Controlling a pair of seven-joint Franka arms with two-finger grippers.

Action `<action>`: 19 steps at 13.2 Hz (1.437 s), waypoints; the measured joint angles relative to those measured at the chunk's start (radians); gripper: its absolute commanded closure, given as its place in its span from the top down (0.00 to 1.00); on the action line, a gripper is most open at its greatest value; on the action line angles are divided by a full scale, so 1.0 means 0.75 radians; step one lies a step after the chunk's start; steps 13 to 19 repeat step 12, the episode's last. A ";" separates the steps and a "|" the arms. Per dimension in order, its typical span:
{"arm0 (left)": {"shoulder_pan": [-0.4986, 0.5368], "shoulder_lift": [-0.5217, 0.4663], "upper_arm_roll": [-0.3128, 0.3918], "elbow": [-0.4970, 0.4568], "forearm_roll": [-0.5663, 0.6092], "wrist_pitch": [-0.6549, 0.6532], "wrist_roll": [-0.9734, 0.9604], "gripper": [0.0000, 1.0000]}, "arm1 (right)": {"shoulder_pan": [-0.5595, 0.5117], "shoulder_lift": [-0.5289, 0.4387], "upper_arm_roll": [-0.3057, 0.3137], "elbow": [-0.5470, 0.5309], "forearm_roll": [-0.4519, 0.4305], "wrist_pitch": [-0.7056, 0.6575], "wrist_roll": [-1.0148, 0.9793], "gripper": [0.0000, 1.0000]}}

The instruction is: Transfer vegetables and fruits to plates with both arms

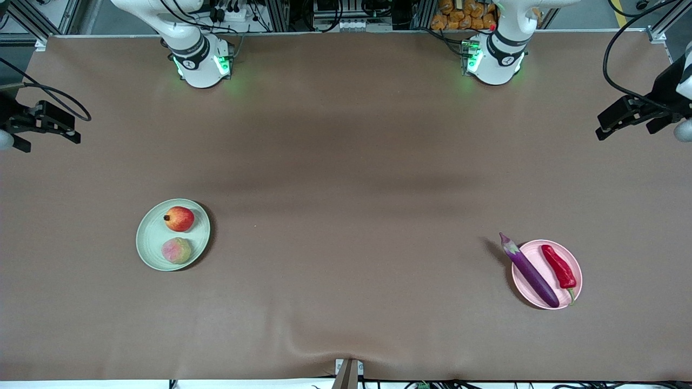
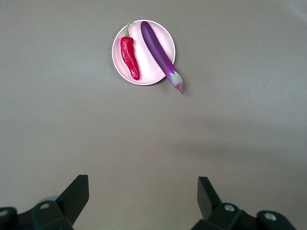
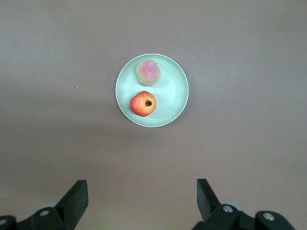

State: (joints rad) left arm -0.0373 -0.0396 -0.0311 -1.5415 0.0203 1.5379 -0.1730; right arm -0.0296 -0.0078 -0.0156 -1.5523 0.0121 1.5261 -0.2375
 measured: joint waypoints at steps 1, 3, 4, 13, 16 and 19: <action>0.000 0.000 -0.001 0.001 0.000 0.000 0.014 1.00 | 0.001 0.000 0.004 0.006 0.000 0.001 0.000 1.00; -0.003 0.000 -0.007 0.002 0.000 0.000 0.021 1.00 | 0.001 0.000 0.008 0.023 0.001 0.001 0.000 1.00; -0.004 0.000 -0.009 0.006 0.000 0.000 0.021 1.00 | 0.002 0.000 0.008 0.033 0.001 0.001 -0.001 1.00; -0.013 0.000 -0.010 0.015 0.000 -0.035 0.022 1.00 | 0.012 0.000 0.016 0.043 0.005 -0.006 -0.006 1.00; -0.013 0.000 -0.010 0.015 0.000 -0.035 0.022 1.00 | 0.012 0.000 0.016 0.043 0.005 -0.006 -0.006 1.00; -0.013 0.000 -0.010 0.015 0.000 -0.035 0.022 1.00 | 0.012 0.000 0.016 0.043 0.005 -0.006 -0.006 1.00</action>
